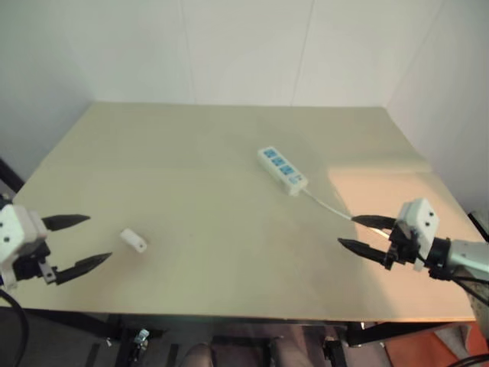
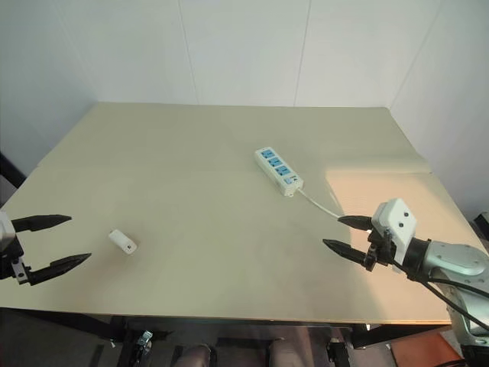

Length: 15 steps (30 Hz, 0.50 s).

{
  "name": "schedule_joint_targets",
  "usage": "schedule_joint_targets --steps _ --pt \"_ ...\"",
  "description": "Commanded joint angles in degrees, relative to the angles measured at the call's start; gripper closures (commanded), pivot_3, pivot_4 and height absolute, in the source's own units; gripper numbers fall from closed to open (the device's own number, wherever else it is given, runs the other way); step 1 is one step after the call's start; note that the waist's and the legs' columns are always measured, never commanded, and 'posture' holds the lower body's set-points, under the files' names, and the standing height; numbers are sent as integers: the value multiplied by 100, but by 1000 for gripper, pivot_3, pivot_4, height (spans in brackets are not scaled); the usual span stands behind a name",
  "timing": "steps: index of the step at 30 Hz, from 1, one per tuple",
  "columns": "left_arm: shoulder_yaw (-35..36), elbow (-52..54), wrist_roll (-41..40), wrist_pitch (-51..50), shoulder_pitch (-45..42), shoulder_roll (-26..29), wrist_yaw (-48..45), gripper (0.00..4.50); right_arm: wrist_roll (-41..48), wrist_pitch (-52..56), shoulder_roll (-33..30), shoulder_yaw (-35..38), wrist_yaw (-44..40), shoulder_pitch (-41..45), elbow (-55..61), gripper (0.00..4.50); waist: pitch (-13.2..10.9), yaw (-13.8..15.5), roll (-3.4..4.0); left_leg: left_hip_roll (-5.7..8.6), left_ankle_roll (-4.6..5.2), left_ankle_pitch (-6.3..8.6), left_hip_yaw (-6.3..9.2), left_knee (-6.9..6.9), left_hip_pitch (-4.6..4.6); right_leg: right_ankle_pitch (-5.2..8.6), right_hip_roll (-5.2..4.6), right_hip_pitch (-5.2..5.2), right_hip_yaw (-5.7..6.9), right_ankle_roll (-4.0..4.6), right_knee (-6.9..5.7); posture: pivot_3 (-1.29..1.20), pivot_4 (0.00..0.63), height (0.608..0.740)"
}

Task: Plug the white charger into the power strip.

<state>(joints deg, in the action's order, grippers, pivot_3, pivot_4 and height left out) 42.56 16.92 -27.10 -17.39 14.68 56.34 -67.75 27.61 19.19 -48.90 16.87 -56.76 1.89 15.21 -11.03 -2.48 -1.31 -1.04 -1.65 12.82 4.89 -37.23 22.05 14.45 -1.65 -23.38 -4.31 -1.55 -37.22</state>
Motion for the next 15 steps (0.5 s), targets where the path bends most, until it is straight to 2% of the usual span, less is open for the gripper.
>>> schedule_joint_targets --steps 1,9,15 --pt "27 96 -70 61 -85 0 47 0 31 -116 -61 285 60 21 186 948 0 -3 0 0 0 0 0 0 0 0 0 0 0 0 0 0 150 740" --pt "-162 96 -117 57 -222 -23 44 0 10 -108 95 168 311 166 198 948 0 -1 0 0 0 0 -2 0 -1 -1 0 0 -2 -1 0 0 150 740" --pt "-464 3 -135 75 -519 1 45 0 -726 -162 714 -769 979 1438 -863 948 2 -62 -3 -5 0 -1 -12 0 -10 -16 9 1 -15 -3 0 0 150 740"
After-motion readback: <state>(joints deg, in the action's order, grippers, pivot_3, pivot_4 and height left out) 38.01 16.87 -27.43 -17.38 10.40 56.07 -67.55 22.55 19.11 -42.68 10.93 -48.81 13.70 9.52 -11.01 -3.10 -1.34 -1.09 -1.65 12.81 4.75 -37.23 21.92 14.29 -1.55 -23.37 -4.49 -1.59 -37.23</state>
